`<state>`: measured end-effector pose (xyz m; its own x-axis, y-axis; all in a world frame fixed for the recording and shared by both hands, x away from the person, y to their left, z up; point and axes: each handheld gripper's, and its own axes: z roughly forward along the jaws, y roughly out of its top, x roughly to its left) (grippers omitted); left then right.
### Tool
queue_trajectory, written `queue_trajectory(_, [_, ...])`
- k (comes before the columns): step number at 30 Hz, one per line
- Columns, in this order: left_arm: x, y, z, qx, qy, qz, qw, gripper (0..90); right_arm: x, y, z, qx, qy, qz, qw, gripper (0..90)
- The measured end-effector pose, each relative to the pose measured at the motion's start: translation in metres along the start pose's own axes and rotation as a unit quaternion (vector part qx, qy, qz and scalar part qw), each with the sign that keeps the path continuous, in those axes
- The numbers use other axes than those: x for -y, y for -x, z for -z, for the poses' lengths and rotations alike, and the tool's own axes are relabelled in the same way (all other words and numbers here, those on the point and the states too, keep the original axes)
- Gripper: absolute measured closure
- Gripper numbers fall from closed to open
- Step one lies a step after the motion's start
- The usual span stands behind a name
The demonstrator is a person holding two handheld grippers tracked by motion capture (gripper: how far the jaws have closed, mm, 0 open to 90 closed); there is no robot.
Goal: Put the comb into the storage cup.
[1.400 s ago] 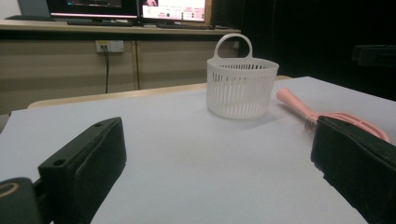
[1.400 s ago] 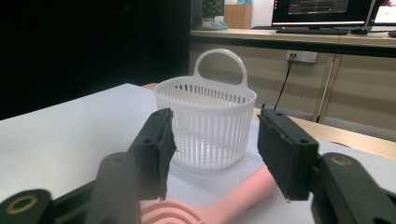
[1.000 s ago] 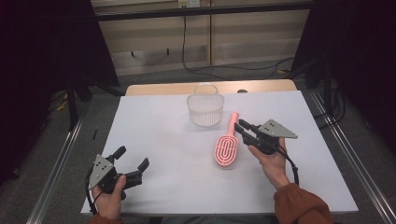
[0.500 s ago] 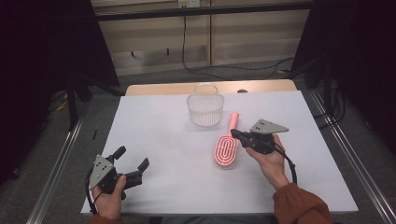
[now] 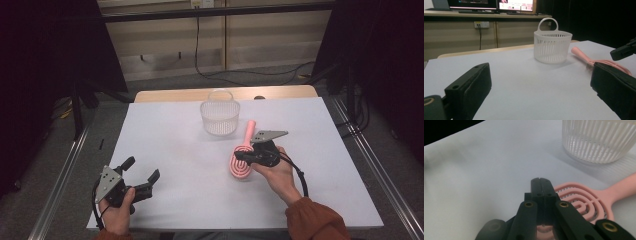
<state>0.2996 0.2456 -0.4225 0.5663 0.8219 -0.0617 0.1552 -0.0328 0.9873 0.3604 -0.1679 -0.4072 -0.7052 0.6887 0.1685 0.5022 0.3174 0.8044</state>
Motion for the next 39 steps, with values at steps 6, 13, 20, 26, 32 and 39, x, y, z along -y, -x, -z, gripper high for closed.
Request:
queue_trajectory(6, [0.0, 0.0, -0.001, 0.002, -0.001, 0.0, 1.0, 3.4, -0.011, -0.003, -0.009, -0.008, -0.047, 0.0, 0.9989, 90.0])
queue_trajectory(13, [0.0, 0.0, -0.002, 0.002, -0.003, 0.0, 1.0, 3.4, -0.018, -0.006, -0.021, -0.016, -0.093, 0.002, 0.9956, 90.0])
queue_trajectory(20, [0.0, 0.0, -0.002, 0.005, -0.004, 0.002, 1.0, 3.4, -0.027, -0.013, -0.034, -0.017, -0.137, 0.019, 0.9902, 90.0])
queue_trajectory(26, [0.001, 0.0, -0.002, 0.005, -0.003, 0.002, 1.0, 3.4, -0.035, -0.015, -0.045, -0.014, -0.167, 0.019, 0.9857, 90.0])
queue_trajectory(32, [0.001, 0.0, -0.002, 0.008, -0.006, 0.0, 1.0, 3.4, -0.038, -0.018, -0.06, -0.012, -0.191, 0.02, 0.9814, 90.0])
queue_trajectory(39, [0.001, 0.001, -0.002, 0.006, -0.003, 0.004, 1.0, 3.4, -0.035, -0.017, -0.066, -0.005, -0.202, 0.014, 0.9793, 90.0])
